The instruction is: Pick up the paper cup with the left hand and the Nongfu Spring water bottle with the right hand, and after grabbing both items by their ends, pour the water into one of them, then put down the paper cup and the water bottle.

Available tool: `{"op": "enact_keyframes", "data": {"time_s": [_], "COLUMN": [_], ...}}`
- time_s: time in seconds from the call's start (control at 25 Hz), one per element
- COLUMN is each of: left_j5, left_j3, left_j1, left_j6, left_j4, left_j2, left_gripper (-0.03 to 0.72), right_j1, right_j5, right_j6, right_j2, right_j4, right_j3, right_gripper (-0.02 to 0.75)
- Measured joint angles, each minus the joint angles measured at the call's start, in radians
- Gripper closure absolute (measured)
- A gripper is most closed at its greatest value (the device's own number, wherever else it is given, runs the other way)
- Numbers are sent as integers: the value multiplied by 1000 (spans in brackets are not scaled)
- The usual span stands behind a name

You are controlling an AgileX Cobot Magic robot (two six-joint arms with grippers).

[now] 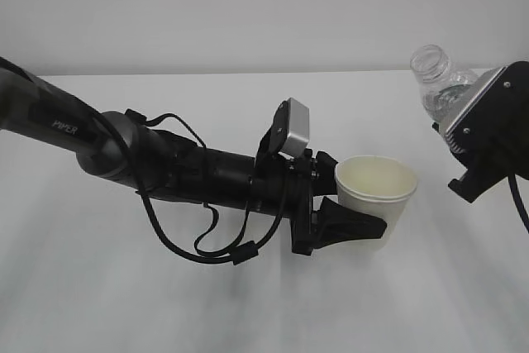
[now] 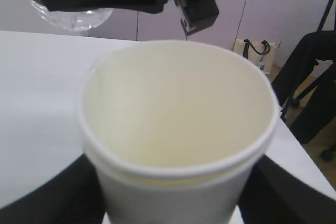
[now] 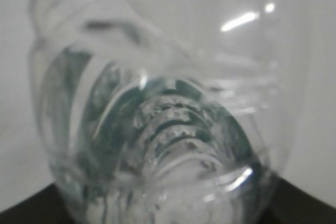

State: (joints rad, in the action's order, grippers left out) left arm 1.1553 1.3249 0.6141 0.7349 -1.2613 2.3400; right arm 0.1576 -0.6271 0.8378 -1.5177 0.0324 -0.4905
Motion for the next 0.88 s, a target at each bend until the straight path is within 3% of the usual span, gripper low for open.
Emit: {"op": "enact_keyframes", "data": {"time_s": [0.4,0.88], "left_j5": [0,0], "left_j3": [0,0], "left_j1": [-2,-53], "left_j6": [0,-37], "left_j4": [-31,-45], "left_j2": [0,0], "left_gripper": [194,195], "right_j1": [0,0], "right_j5": [0,0], "right_j6": [138,287], "right_j2": [0,0], "right_j4": [-5,-42], "right_j3": [0,0], "right_gripper": [310,310]}}
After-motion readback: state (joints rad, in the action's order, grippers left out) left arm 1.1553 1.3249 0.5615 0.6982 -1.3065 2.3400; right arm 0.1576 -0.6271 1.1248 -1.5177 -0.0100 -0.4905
